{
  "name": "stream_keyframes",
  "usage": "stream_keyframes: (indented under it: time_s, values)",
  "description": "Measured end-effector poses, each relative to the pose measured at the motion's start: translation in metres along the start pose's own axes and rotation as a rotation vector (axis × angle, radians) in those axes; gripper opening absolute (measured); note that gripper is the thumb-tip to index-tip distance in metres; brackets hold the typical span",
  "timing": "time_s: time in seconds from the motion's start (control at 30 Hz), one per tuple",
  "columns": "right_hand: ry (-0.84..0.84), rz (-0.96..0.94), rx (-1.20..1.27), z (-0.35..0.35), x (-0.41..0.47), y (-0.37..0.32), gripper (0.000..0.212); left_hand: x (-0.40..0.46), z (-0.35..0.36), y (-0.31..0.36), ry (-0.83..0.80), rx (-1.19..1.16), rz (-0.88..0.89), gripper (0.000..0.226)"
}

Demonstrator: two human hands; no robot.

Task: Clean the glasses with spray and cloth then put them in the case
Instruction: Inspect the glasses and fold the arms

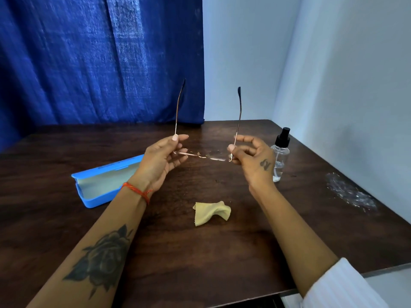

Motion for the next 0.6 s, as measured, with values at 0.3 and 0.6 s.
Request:
stream_keyframes:
  time_s: [0.3,0.6]
  values:
    - [-0.240,-0.283,-0.344,0.017,-0.001,-0.020,0.022,-0.005,0.000,0.017,-0.052,0.123,0.107,0.015]
    - [-0.337,-0.346,-0.502,0.019,0.001,-0.018,0.012,-0.010,0.017,0.012,-0.246,0.563,0.134,0.016]
Point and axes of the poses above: each hand's wrist, its own x-axis towards the middle knuckle, its own z-axis out of the palm, y = z × x, the point moved 10 cm from there along x, towards the middle knuckle, and after that the axes turned 3 degrees about -z, right-handed, at the moved point
